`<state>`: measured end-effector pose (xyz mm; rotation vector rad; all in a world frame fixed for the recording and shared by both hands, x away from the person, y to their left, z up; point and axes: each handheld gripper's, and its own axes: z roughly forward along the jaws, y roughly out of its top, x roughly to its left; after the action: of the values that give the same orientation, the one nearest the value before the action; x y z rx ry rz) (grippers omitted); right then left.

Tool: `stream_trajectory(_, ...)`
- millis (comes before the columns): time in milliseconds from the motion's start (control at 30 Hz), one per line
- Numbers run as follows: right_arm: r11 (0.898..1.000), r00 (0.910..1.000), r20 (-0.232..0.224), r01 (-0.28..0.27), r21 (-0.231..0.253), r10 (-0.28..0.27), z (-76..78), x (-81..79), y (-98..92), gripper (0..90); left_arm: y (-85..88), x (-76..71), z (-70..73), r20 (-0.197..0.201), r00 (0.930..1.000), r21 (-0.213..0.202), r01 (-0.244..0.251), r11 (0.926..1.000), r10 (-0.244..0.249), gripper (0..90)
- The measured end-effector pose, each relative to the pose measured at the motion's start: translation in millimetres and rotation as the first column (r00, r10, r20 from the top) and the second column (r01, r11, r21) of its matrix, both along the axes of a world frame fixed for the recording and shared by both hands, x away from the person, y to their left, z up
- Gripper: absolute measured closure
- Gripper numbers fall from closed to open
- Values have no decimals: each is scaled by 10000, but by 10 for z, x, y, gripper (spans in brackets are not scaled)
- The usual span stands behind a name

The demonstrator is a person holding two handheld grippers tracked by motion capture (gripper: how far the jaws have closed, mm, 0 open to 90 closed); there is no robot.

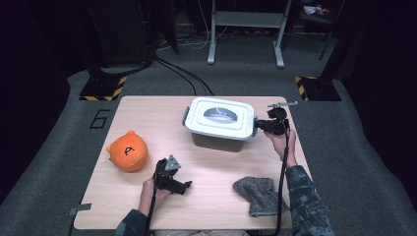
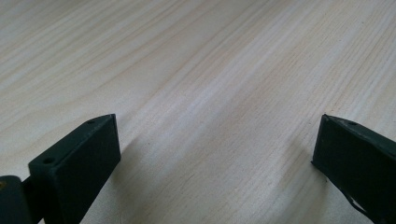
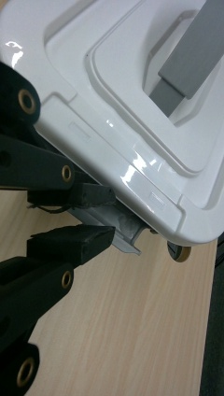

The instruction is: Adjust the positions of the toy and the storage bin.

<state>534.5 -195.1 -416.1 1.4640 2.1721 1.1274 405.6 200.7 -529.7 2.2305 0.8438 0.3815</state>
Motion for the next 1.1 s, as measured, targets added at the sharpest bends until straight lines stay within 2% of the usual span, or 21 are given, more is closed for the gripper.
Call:
stream_trajectory(200,9998,9998,-19,219,-11,-219,5,-87,35,783,0,0,0,-1,10000,6,-2,10000,2,3)
stream_trajectory(300,9992,9993,-134,357,-172,-360,19,-167,83,780,0,0,0,-1,10000,-2,-4,10000,4,3)
stream_trajectory(400,9991,9995,-28,327,-263,-328,18,-207,102,778,0,0,0,-3,10000,-1,-4,10000,4,3)
stream_trajectory(433,9988,9989,-176,436,-203,-440,22,-231,113,778,0,0,0,-3,10000,1,0,10000,0,3)
stream_trajectory(567,9983,9985,-118,535,-220,-538,20,-278,141,776,0,0,0,0,10000,0,-2,10000,2,3)
stream_trajectory(700,9987,9993,12,365,-364,-365,17,-310,149,769,0,0,0,-6,10000,-1,-4,10000,4,3)
stream_trajectory(800,9977,9995,273,142,-656,-124,42,-319,121,620,0,0,0,-2,10000,0,6,10000,-6,4)
stream_trajectory(900,9983,9994,347,-39,-580,59,82,-325,84,564,-1,-1,-2,21,10000,-12,-17,10000,17,4)
stream_trajectory(933,9979,9985,526,-104,-646,138,153,-347,63,488,0,0,0,-2,10000,-5,2,10000,-2,4)
stream_trajectory(1000,9973,9979,572,-273,-684,312,196,-351,58,462,1,0,0,-5,10000,-1,7,10000,-7,4)
stream_trajectory(1033,9951,9947,760,-639,-760,697,284,-356,89,416,0,0,0,-6,10000,-3,4,10000,-4,4)
stream_trajectory(1100,9911,9914,704,-1044,-829,1103,339,-340,134,422,0,0,0,-8,10000,-4,3,10000,-3,4)
